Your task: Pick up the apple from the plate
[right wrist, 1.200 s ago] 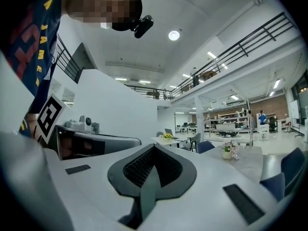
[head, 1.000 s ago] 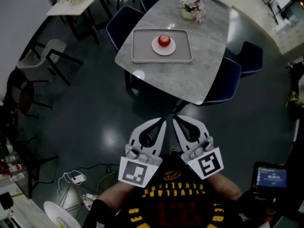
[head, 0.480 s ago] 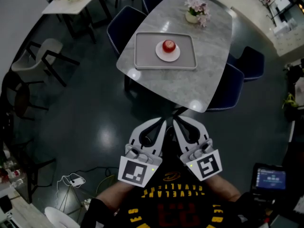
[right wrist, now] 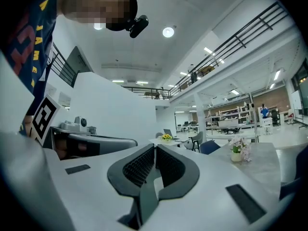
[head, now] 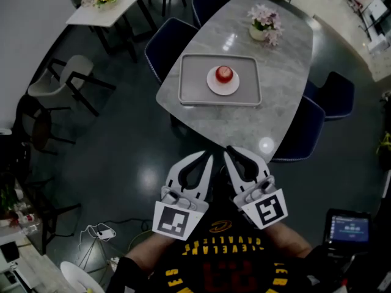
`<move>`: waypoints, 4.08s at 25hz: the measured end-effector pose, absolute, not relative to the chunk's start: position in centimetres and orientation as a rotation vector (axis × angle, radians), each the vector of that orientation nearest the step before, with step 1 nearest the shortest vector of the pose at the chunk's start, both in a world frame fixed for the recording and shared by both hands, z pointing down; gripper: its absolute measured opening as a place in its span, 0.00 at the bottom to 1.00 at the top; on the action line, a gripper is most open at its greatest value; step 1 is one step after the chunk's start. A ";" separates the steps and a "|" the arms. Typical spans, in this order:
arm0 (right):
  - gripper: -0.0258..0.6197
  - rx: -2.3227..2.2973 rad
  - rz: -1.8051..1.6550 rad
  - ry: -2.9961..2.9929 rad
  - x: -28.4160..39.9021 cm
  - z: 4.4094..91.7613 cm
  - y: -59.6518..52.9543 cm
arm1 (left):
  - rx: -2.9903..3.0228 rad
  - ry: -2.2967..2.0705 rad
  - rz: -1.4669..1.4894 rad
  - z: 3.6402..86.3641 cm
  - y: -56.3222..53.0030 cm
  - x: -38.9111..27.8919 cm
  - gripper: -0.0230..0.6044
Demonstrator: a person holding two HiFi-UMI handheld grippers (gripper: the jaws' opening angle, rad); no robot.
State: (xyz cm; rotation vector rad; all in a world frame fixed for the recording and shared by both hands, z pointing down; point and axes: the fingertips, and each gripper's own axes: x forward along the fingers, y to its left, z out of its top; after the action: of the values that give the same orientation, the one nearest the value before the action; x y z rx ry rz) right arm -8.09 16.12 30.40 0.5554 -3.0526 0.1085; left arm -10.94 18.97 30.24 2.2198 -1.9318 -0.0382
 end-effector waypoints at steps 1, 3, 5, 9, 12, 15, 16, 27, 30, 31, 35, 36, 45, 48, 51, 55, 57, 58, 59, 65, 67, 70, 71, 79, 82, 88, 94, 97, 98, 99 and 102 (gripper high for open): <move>0.05 0.544 0.108 -3.064 -8.0 30.2 15.2 | 2.215 -1.944 -0.040 30.1 18.0 -10.9 0.04; 0.05 0.536 0.109 -3.082 -7.5 29.9 13.2 | 2.208 -1.971 -0.037 29.8 16.2 -10.5 0.04; 0.05 0.534 0.108 -3.089 -6.6 29.7 11.3 | 2.205 -1.993 -0.030 29.5 14.4 -10.0 0.04; 0.05 0.513 0.135 -3.099 -5.6 29.7 8.0 | 2.201 -2.012 -0.020 29.1 11.3 -8.9 0.04; 0.05 0.487 0.143 -3.107 -5.0 29.5 6.1 | 2.183 -2.023 0.007 29.1 9.4 -8.3 0.04; 0.05 0.472 0.154 -3.113 -4.2 29.4 4.4 | 2.170 -2.034 0.017 29.0 7.7 -7.4 0.04; 0.05 0.469 0.159 -3.115 -4.0 29.4 3.9 | 2.168 -2.037 0.018 29.0 7.2 -7.2 0.04; 0.05 0.466 0.198 -3.112 -2.9 30.7 0.8 | 2.130 -2.069 0.026 30.0 4.4 -6.9 0.04; 0.05 0.484 0.196 -3.095 -3.1 31.1 0.4 | 2.117 -2.065 0.025 30.5 4.2 -7.8 0.04; 0.05 0.491 0.195 -3.089 -3.3 31.2 0.2 | 2.113 -2.061 0.022 30.7 4.1 -8.2 0.04; 0.05 0.546 0.198 -3.060 -4.2 31.6 -1.2 | 2.108 -2.030 0.011 31.3 2.8 -9.9 0.04; 0.05 0.563 0.207 -3.053 -4.5 31.7 -1.7 | 2.110 -2.022 0.006 31.4 2.3 -10.4 0.04; 0.05 0.676 0.367 -2.980 -8.9 33.5 -6.7 | 2.144 -1.873 0.022 33.2 -3.1 -15.4 0.04; 0.05 0.721 0.376 -2.950 -10.1 34.6 -8.4 | 2.121 -1.828 0.028 34.5 -5.3 -17.1 0.04; 0.05 0.781 0.441 -2.878 -10.6 36.6 -9.8 | 2.107 -1.772 0.039 36.9 -6.7 -18.3 0.04; 0.05 0.859 0.482 -2.816 -11.3 38.5 -11.7 | 2.092 -1.699 0.085 39.1 -8.4 -19.5 0.10; 0.14 0.896 0.524 -2.788 -11.7 39.4 -12.7 | 2.065 -1.664 0.090 40.4 -9.2 -20.1 0.12; 0.14 0.907 0.541 -2.774 -12.0 39.9 -13.1 | 2.047 -1.645 0.096 41.0 -9.5 -20.4 0.12; 0.14 0.917 0.555 -2.760 -12.2 40.4 -13.5 | 2.029 -1.629 0.103 41.7 -9.8 -20.7 0.13; 0.20 0.986 0.666 -2.672 -12.6 44.2 -15.4 | 1.938 -1.549 0.136 45.5 -11.4 -22.5 0.17; 0.21 1.002 0.709 -2.634 -12.4 45.9 -16.1 | 1.910 -1.512 0.148 47.2 -12.1 -22.7 0.17; 0.21 0.981 0.788 -2.573 -12.0 49.1 -16.8 | 1.857 -1.483 0.173 50.0 -13.1 -23.3 0.17; 0.21 0.975 0.813 -2.550 -11.9 50.1 -17.0 | 1.843 -1.480 0.185 50.9 -13.4 -23.6 0.17; 0.21 0.974 0.912 -2.370 -11.9 56.5 -18.5 | 1.755 -1.445 0.327 57.3 -15.0 -25.3 0.17; 0.21 0.971 0.918 -2.313 -11.9 58.4 -18.9 | 1.703 -1.429 0.337 59.2 -15.1 -26.0 0.17; 0.21 0.954 1.076 -2.179 -11.7 62.0 -18.8 | 1.593 -1.358 0.271 61.5 -14.8 -26.6 0.17; 0.21 0.941 1.113 -2.120 -11.6 63.0 -18.7 | 1.563 -1.314 0.282 62.2 -14.2 -26.1 0.17; 0.21 0.921 1.125 -2.087 -11.7 63.5 -18.6 | 1.550 -1.295 0.305 62.8 -14.0 -25.7 0.17; 0.21 0.913 1.136 -2.078 -11.7 63.6 -18.5 | 1.540 -1.290 0.307 63.0 -13.9 -25.6 0.17; 0.21 0.903 1.151 -2.071 -11.8 63.7 -18.4 | 1.524 -1.285 0.302 63.2 -13.8 -25.6 0.17; 0.20 0.879 1.210 -2.057 -12.1 63.7 -18.2 | 1.468 -1.258 0.227 63.4 -13.8 -25.7 0.16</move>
State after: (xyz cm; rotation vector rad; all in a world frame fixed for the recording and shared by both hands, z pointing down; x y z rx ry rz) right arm -12.10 -18.24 63.75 0.8787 -2.0574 1.2102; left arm -25.65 -13.76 63.39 1.4677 -1.2582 0.2274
